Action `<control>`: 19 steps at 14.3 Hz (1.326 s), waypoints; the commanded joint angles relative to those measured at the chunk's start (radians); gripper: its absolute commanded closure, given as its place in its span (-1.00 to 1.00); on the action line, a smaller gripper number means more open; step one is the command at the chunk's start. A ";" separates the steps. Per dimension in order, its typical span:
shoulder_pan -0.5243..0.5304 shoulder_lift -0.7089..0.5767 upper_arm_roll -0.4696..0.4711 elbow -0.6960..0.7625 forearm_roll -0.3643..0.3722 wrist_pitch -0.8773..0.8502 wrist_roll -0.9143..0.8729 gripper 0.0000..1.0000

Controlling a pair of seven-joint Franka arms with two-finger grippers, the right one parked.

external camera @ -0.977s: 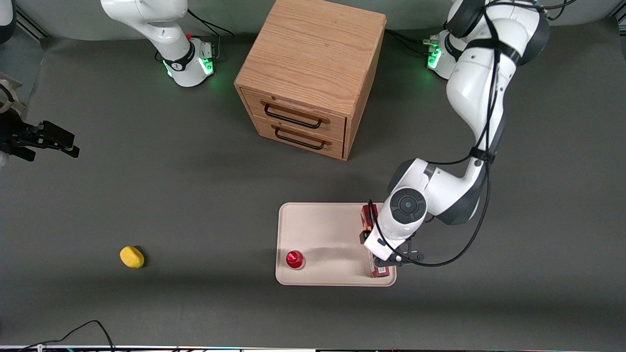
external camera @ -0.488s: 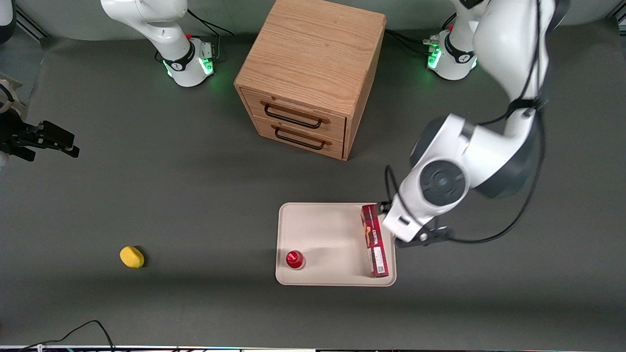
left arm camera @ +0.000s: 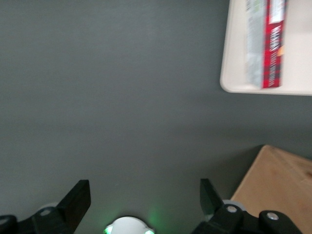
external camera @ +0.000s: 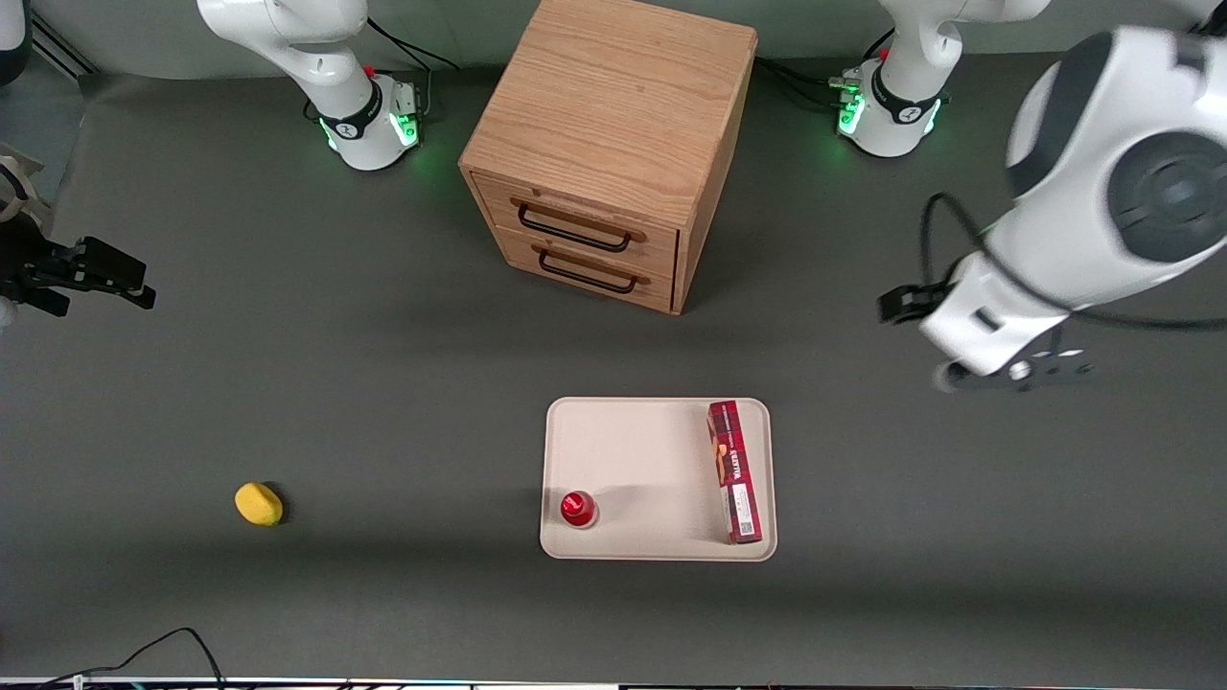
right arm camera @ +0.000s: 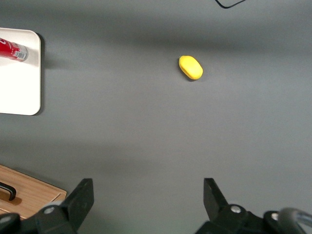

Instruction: Place red cookie box on tray

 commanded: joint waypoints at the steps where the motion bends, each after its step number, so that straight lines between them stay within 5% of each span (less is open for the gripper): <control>1: -0.007 -0.258 0.107 -0.363 -0.030 0.153 0.134 -1.00; 6: -0.010 -0.406 0.314 -0.519 -0.022 0.227 0.446 -1.00; 13: -0.022 -0.326 0.319 -0.321 0.010 0.109 0.445 -1.00; 19: -0.019 -0.325 0.319 -0.312 0.010 0.080 0.446 -1.00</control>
